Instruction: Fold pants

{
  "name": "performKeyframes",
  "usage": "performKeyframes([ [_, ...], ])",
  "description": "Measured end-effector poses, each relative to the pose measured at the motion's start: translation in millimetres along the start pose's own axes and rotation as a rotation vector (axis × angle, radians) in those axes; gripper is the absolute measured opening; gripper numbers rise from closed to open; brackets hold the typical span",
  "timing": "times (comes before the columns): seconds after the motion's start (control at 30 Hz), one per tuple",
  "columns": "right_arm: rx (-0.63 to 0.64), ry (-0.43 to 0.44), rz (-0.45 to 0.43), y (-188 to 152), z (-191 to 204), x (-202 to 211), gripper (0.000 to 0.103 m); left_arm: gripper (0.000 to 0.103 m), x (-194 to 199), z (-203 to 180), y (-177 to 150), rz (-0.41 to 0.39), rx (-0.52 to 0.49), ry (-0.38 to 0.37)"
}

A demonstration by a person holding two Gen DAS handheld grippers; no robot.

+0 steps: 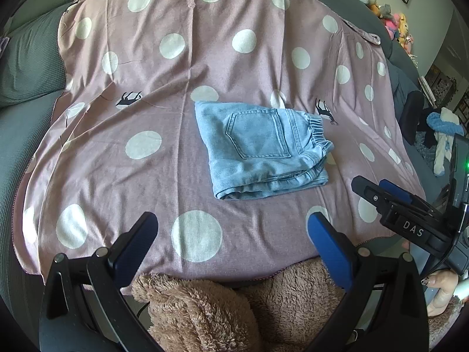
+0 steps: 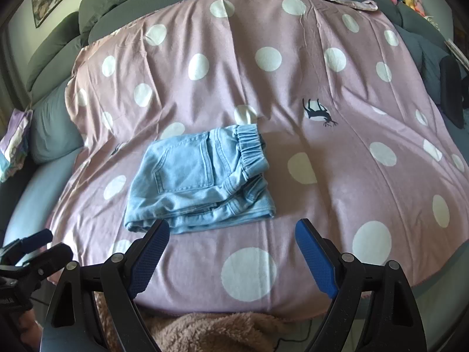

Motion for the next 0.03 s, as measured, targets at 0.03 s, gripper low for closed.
performKeyframes([
  [0.03, 0.0, 0.0, 0.001, 0.0, 0.0, -0.1, 0.087, 0.102, -0.5, 0.3, 0.4, 0.001, 0.003, 0.003],
])
Point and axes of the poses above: each gripper's, at about its wrist camera, not at the fingertips, and x roughly against the way its jaws point, z to its left, y to its top, the point moved 3 cm from there along -x, roughly the way its jaws point, and after that the axes turned 10 degrees about x, right-handed, at the moved point
